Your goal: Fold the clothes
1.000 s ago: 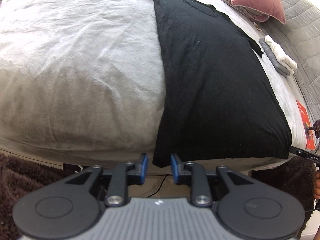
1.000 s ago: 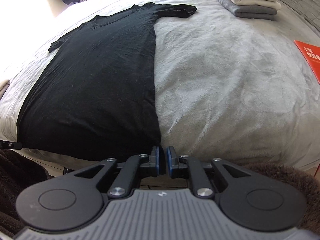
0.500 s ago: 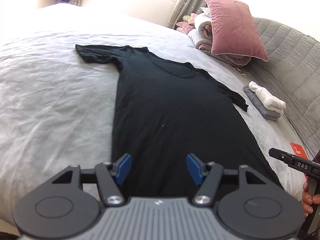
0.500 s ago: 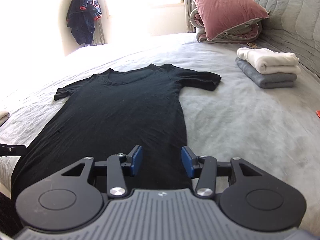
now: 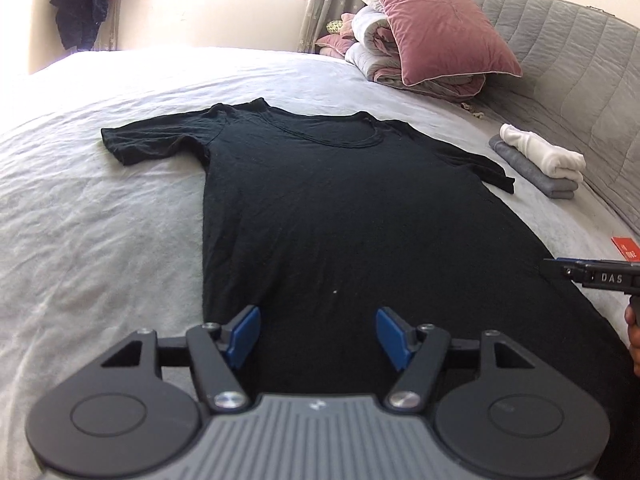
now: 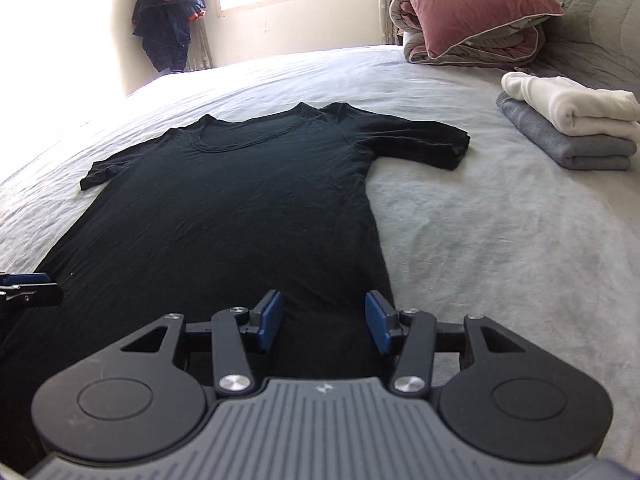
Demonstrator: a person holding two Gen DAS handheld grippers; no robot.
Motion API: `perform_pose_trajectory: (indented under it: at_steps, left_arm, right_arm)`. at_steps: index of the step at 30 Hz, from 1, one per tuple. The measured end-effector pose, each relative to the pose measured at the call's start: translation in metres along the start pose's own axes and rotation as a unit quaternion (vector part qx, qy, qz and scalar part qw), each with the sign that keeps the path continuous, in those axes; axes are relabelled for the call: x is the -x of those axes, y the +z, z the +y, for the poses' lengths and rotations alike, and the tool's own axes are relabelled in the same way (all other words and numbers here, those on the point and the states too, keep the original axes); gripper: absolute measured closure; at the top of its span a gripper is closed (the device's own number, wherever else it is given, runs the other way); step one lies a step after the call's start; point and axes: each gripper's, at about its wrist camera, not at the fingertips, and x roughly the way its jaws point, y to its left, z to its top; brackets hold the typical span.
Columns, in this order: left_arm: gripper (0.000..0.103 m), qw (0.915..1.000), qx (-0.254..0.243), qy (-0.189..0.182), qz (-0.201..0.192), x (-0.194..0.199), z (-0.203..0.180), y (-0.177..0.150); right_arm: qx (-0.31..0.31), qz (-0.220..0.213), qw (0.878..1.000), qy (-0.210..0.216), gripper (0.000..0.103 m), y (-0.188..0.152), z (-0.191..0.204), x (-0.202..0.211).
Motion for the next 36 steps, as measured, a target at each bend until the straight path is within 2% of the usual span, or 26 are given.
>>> perform_pose_trajectory:
  at_steps: [3, 9, 13, 19, 24, 28, 30, 32, 36]
  left_arm:
    - [0.037, 0.9999, 0.007, 0.011, 0.003, -0.008, 0.004, 0.018]
    - [0.037, 0.9994, 0.025, 0.024, 0.007, -0.048, -0.01, 0.059]
    - [0.037, 0.9993, 0.024, 0.023, 0.014, -0.077, -0.03, 0.081]
    - [0.037, 0.9996, -0.011, 0.018, 0.017, -0.123, -0.067, 0.114]
    - [0.037, 0.9996, -0.027, -0.003, 0.006, -0.168, -0.095, 0.144]
    - [0.037, 0.9995, -0.015, -0.025, -0.016, -0.21, -0.107, 0.169]
    - [0.037, 0.9991, -0.013, -0.035, -0.019, -0.231, -0.113, 0.181]
    - [0.037, 0.9985, -0.033, -0.032, -0.028, -0.25, -0.119, 0.191]
    - [0.037, 0.9978, -0.047, -0.024, -0.04, -0.283, -0.116, 0.209]
  right_arm:
    - [-0.017, 0.005, 1.0, -0.01, 0.052, 0.003, -0.017, -0.003]
    - [-0.073, -0.015, 0.996, -0.045, 0.052, 0.047, -0.057, -0.038]
    - [-0.097, 0.019, 0.993, -0.069, 0.052, 0.069, -0.085, -0.065]
    - [-0.131, 0.042, 0.989, -0.057, 0.052, 0.099, -0.125, -0.1]
    - [-0.141, 0.033, 0.988, -0.047, 0.052, 0.123, -0.147, -0.122]
    - [-0.161, 0.023, 0.987, -0.018, 0.052, 0.129, -0.168, -0.148]
    - [-0.151, 0.006, 0.988, -0.004, 0.051, 0.125, -0.171, -0.153]
    - [-0.127, -0.005, 0.992, 0.011, 0.05, 0.122, -0.171, -0.153]
    - [-0.108, 0.005, 0.993, 0.043, 0.051, 0.124, -0.179, -0.147]
